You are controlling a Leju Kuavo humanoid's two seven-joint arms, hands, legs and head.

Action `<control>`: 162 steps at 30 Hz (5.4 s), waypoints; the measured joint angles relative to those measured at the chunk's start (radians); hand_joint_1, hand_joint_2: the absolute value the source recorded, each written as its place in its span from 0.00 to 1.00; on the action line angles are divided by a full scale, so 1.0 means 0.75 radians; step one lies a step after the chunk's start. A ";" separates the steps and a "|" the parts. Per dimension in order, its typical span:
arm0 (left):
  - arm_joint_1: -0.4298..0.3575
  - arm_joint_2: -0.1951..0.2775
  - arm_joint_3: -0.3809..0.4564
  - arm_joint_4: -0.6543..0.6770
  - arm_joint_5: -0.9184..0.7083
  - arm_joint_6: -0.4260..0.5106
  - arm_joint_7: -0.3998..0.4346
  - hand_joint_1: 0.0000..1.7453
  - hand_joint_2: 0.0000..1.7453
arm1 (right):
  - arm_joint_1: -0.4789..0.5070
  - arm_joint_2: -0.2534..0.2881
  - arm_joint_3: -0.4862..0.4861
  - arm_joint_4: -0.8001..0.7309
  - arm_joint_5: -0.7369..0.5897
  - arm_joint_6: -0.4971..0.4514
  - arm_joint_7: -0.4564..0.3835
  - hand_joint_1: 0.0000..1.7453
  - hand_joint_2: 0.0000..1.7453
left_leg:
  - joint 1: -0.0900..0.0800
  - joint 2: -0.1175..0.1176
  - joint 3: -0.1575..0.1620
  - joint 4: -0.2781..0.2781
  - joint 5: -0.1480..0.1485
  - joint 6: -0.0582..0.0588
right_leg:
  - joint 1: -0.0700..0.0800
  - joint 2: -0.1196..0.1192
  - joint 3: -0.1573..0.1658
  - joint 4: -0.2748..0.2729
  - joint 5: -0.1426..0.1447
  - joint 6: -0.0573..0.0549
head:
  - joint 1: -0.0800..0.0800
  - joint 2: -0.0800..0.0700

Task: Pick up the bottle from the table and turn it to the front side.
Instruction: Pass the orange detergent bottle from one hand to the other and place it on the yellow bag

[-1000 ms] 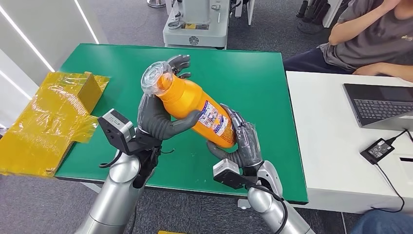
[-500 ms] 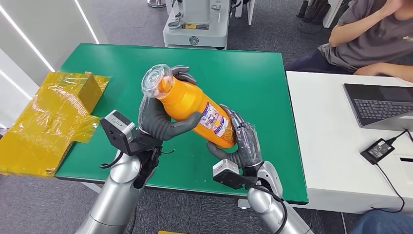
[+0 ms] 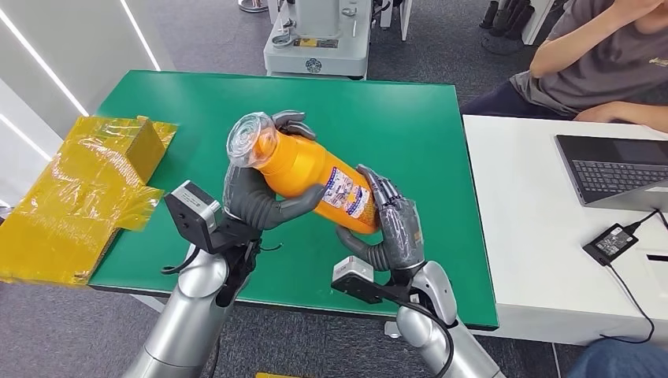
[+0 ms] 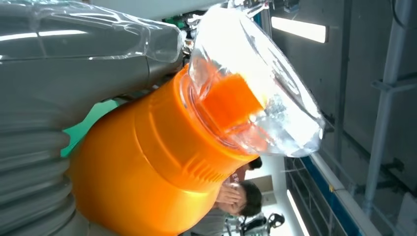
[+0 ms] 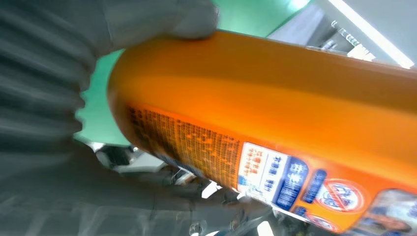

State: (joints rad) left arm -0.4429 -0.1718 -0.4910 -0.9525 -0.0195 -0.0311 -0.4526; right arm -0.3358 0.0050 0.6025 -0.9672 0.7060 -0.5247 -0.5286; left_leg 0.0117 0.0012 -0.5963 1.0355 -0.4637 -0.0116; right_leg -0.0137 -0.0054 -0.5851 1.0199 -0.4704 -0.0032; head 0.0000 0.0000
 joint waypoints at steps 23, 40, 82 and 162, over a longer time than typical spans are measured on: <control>0.045 0.005 0.064 -0.013 -0.011 0.090 0.003 1.00 1.00 | 0.283 0.053 -0.047 -0.600 -0.614 -0.204 -0.209 0.00 1.00 | 0.000 0.000 0.000 0.000 0.000 0.000 | 0.000 0.000 0.000 0.000 0.000 0.000 | 0.000 0.000; 0.055 0.096 0.106 -0.023 -0.202 0.366 0.003 1.00 1.00 | 0.423 0.089 -0.123 -0.867 -0.708 -0.209 -0.227 0.00 1.00 | 0.000 0.001 0.000 -0.001 0.000 0.000 | 0.000 0.000 0.000 0.001 0.000 0.000 | 0.000 0.000; -0.183 0.573 0.070 0.700 -1.374 0.739 0.147 1.00 1.00 | 0.499 0.085 -0.130 -0.923 -0.779 -0.209 -0.227 0.00 1.00 | 0.000 0.004 0.001 -0.002 0.001 -0.001 | 0.000 0.004 -0.002 0.001 0.000 -0.001 | 0.000 0.000; -0.142 0.655 -0.013 0.898 -1.736 0.472 0.384 0.00 1.00 | 0.481 0.041 -0.019 -0.888 -0.868 -0.193 -0.227 0.00 1.00 | 0.000 0.005 0.001 -0.002 0.001 -0.001 | 0.000 0.005 -0.003 0.002 -0.001 -0.001 | 0.000 0.000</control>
State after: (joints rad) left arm -0.5498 0.3193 -0.5011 -0.2792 -1.3213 0.3231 -0.1648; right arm 0.0247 0.0357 0.5882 -1.6331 0.0552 -0.6694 -0.6992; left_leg 0.0120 0.0048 -0.5957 1.0339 -0.4632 -0.0125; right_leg -0.0136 -0.0013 -0.5871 1.0211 -0.4708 -0.0038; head 0.0000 0.0000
